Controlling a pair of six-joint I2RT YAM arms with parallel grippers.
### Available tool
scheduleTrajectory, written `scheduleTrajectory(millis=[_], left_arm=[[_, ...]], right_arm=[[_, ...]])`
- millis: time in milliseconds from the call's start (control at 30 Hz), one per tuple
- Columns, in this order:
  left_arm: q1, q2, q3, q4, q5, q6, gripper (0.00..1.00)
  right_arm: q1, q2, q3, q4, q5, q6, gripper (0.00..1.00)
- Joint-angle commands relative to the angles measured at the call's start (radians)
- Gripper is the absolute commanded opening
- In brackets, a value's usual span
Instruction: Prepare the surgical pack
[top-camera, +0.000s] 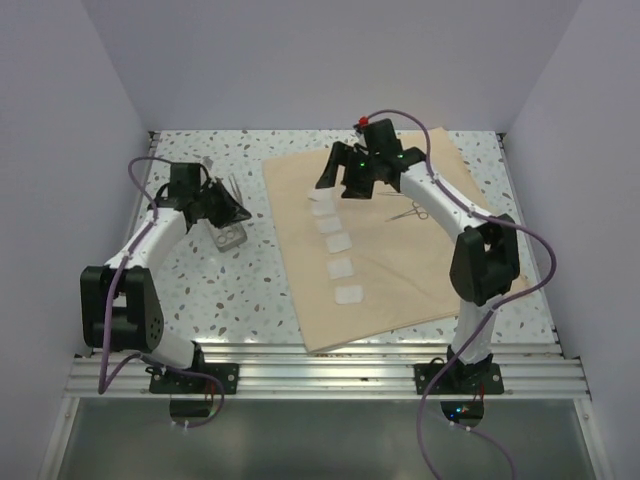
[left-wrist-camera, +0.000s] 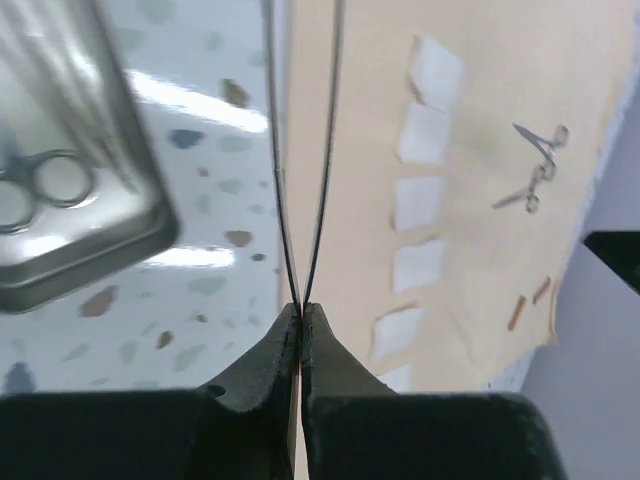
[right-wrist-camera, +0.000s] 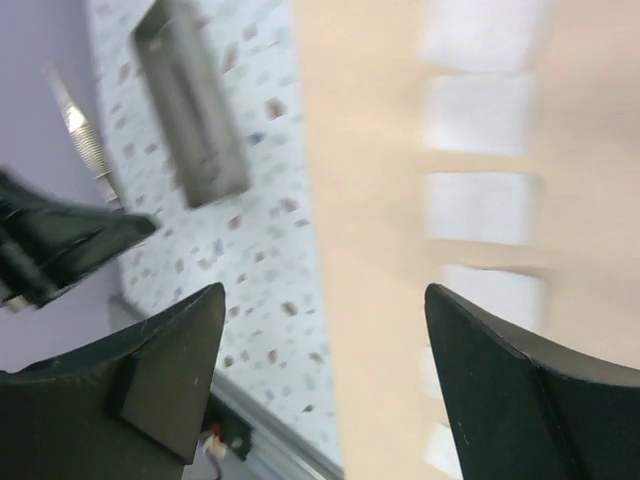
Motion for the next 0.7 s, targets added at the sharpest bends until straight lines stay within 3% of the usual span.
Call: scheduleTrajectory(millis=[0, 133, 433, 467, 500, 567, 667], left_arm=[[0.099, -0.005, 0.035, -0.163, -0.213, 0.038, 0.0], [0.15, 0.082, 0.047, -0.209, -0.26, 0.087, 0.0], [0.166, 0.248, 0.118, -0.234, -0.264, 0.125, 0.01], [0.166, 0.25, 0.121, -0.234, -0.264, 0.127, 0.07], [0.164, 0.253, 0.119, -0.231, -0.264, 0.128, 0.18], [0.166, 0.245, 0.124, -0.226, -0.26, 0.131, 0.25], [0.166, 0.233, 0.142, -0.243, -0.27, 0.144, 0.43]], right_arm=[[-0.124, 0.038, 0.099, -0.264, 0.169, -0.177, 0.86], [-0.256, 0.077, 0.187, -0.373, 0.215, -0.255, 0.89], [-0.313, 0.077, 0.175, -0.358, 0.209, -0.282, 0.91], [-0.312, 0.077, 0.171, -0.357, 0.214, -0.291, 0.91], [-0.313, 0.092, 0.171, -0.358, 0.215, -0.301, 0.91], [-0.312, 0.116, 0.193, -0.392, 0.243, -0.326, 0.91], [-0.318, 0.179, 0.245, -0.464, 0.319, -0.288, 0.86]])
